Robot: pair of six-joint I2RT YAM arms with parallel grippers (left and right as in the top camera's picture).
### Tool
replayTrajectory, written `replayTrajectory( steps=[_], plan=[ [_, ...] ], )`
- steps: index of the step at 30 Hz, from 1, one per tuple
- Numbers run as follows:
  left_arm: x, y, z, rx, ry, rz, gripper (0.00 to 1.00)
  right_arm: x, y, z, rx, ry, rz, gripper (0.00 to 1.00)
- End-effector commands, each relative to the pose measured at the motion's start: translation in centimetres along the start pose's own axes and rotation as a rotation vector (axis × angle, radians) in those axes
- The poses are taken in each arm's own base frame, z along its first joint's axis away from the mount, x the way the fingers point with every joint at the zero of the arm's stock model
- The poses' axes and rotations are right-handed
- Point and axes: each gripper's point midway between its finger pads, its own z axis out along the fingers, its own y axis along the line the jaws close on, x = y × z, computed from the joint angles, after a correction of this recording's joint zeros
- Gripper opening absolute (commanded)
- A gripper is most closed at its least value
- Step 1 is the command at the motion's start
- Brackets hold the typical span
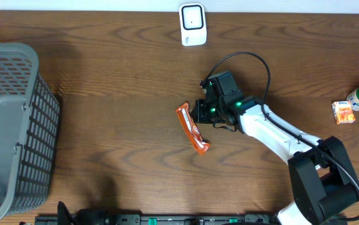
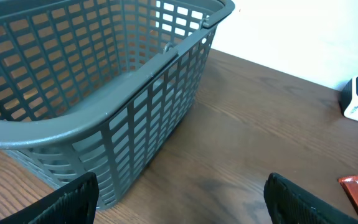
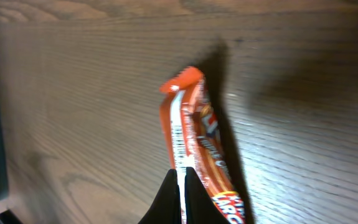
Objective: Scan the item barcode
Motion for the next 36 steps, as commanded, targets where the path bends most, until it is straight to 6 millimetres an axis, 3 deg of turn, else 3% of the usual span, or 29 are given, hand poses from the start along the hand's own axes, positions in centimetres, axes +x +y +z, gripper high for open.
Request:
replayTrajectory(
  steps=[1, 12, 16, 18, 22, 26, 31, 36],
  plan=[
    [0.0, 0.0, 0.0, 0.005, -0.001, 0.000, 0.85, 0.0, 1.8, -0.4, -0.037, -0.005, -0.033, 0.01],
    [0.0, 0.0, 0.0, 0.005, -0.001, 0.000, 0.85, 2.2, 2.8, 1.2, -0.058, 0.072, -0.075, 0.01],
    [0.0, 0.0, 0.0, 0.005, -0.001, 0.000, 0.85, 3.3, 1.4, 3.0, -0.039, 0.125, -0.058, 0.01],
    [0.0, 0.0, 0.0, 0.005, -0.001, 0.000, 0.85, 4.5, 0.4, 5.0, -0.054, 0.187, -0.034, 0.01],
    [0.0, 0.0, 0.0, 0.005, -0.001, 0.000, 0.85, 6.2, -2.9, 7.5, 0.020, 0.253, 0.014, 0.01],
    [0.0, 0.0, 0.0, 0.005, -0.001, 0.000, 0.85, 7.0, -4.1, 8.6, 0.005, 0.291, -0.013, 0.01],
    [0.0, 0.0, 0.0, 0.005, -0.001, 0.000, 0.85, 6.7, -1.5, 7.6, -0.156, 0.304, -0.118, 0.01],
    [0.0, 0.0, 0.0, 0.005, -0.001, 0.000, 0.86, 3.3, 1.3, 3.0, -0.179, 0.175, -0.176, 0.01]
  ],
)
